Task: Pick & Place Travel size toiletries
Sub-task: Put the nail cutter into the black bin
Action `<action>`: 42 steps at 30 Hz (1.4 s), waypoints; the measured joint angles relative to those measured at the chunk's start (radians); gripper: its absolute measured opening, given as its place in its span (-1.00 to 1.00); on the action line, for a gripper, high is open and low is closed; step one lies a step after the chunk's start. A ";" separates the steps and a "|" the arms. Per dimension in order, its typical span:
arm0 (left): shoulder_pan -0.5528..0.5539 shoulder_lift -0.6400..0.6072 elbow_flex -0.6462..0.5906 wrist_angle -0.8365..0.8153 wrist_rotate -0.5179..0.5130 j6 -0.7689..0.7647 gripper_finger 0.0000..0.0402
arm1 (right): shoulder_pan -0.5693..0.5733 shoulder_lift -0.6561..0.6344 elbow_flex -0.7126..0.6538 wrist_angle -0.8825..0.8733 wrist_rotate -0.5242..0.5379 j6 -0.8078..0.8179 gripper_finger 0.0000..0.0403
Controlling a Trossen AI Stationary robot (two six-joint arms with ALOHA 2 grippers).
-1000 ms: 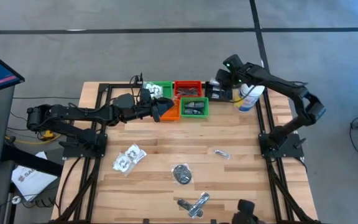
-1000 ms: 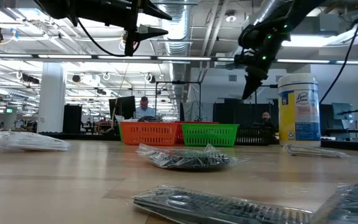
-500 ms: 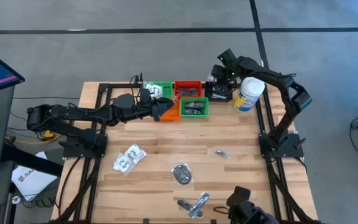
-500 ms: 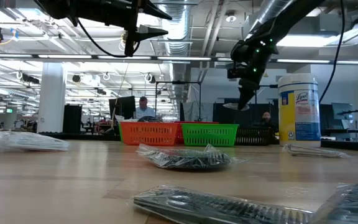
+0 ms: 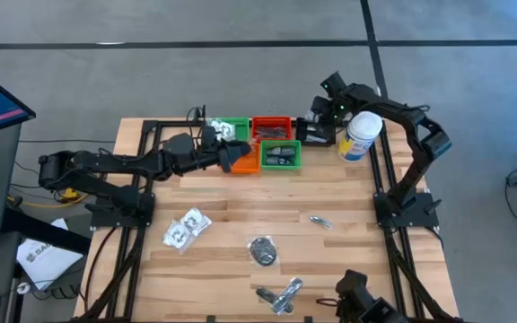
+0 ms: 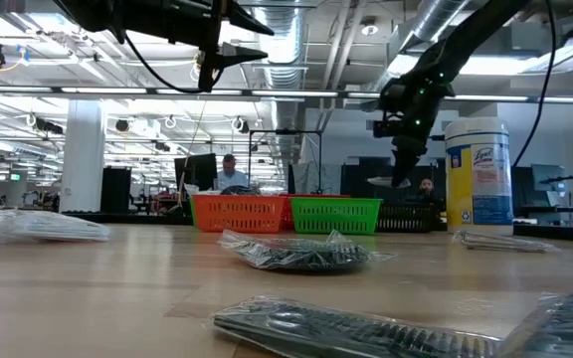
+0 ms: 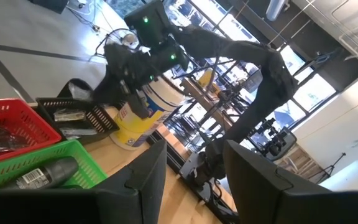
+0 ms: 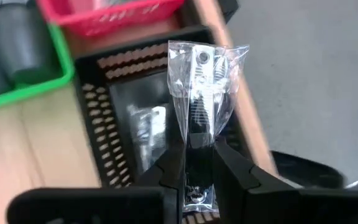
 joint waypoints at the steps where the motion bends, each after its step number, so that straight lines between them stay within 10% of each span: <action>1: 0.000 0.000 0.000 0.000 0.000 0.000 -0.23 | 0.004 0.000 -0.005 0.005 -0.001 -0.005 -0.77; 42: 0.001 0.000 0.000 0.000 -0.016 0.007 -0.23 | 0.009 -0.013 -0.133 0.110 -0.001 -0.018 -0.77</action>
